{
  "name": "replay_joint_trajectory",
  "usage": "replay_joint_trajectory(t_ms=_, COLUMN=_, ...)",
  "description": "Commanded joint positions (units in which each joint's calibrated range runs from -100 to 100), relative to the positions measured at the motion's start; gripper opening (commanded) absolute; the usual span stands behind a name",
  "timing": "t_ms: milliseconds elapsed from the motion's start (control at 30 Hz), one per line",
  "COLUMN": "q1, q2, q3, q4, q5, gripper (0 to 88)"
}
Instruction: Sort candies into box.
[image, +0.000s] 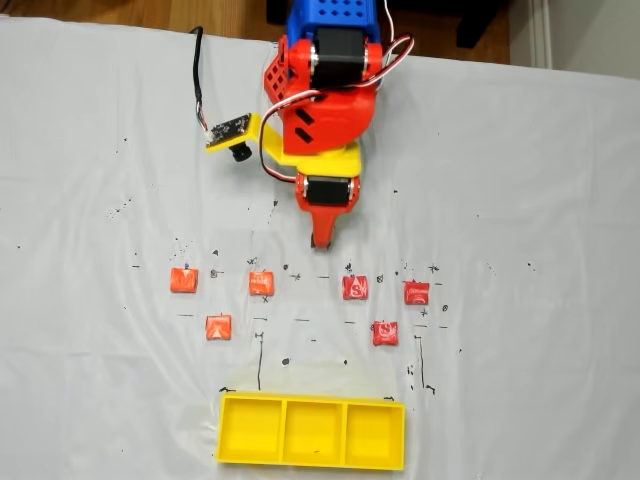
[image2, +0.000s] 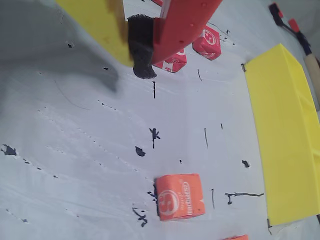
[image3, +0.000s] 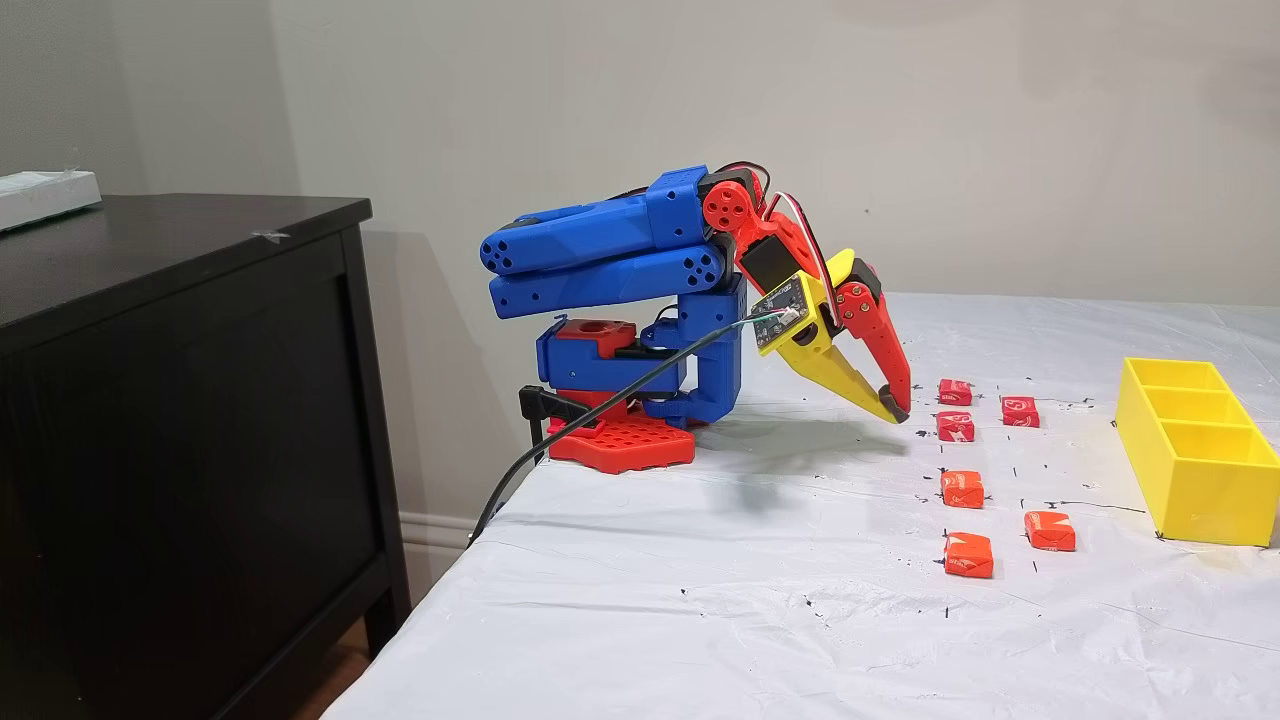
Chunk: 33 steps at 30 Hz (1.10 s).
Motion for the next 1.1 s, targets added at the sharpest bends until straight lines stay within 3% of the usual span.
replay_joint_trajectory(t_ms=0, q1=-2.28, q2=-0.42, q3=-6.25, q4=4.90, q5=-0.24, gripper=0.0)
replay_joint_trajectory(t_ms=233, q1=-6.36, q2=1.19, q3=-14.81, q4=5.64, q5=-2.25, gripper=0.0)
replay_joint_trajectory(t_ms=567, q1=-9.44, q2=31.22, q3=-36.84, q4=6.29, q5=-3.32, gripper=0.0)
replay_joint_trajectory(t_ms=1067, q1=-20.31, q2=50.38, q3=-52.86, q4=10.79, q5=-4.40, gripper=0.0)
